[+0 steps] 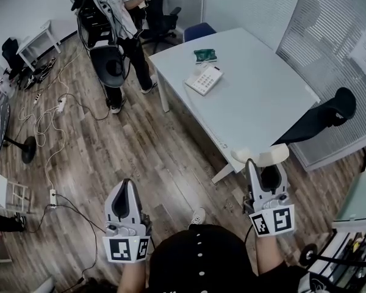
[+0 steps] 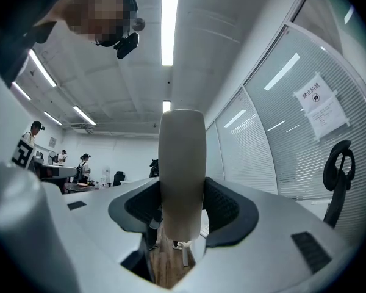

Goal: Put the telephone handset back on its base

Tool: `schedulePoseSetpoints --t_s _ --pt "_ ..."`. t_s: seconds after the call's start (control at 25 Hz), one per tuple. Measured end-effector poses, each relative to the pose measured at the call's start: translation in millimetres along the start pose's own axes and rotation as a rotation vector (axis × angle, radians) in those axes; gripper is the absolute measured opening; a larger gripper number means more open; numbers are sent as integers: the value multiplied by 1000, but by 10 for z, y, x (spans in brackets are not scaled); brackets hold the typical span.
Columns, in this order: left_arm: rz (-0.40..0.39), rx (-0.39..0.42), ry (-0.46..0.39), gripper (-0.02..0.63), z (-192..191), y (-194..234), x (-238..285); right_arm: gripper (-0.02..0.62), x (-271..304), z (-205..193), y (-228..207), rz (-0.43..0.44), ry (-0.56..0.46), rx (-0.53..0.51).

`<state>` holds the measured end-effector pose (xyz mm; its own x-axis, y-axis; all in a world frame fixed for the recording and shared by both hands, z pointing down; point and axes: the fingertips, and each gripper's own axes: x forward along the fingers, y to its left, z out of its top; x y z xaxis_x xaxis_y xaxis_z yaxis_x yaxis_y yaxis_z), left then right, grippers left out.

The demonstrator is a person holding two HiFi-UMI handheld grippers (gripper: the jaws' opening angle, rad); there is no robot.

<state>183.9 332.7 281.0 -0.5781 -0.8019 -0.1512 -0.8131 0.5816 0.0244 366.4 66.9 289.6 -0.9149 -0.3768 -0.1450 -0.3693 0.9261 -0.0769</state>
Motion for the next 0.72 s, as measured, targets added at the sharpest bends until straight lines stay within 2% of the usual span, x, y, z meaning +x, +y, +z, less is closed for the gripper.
schedulePoseSetpoints --t_s 0.44,0.72 --pt "37 6 -24 15 -15 -145 311 235 324 -32 -227 53 -14 11" --pt "44 9 21 15 -166 -116 353 235 423 -177 -301 51 12 35"
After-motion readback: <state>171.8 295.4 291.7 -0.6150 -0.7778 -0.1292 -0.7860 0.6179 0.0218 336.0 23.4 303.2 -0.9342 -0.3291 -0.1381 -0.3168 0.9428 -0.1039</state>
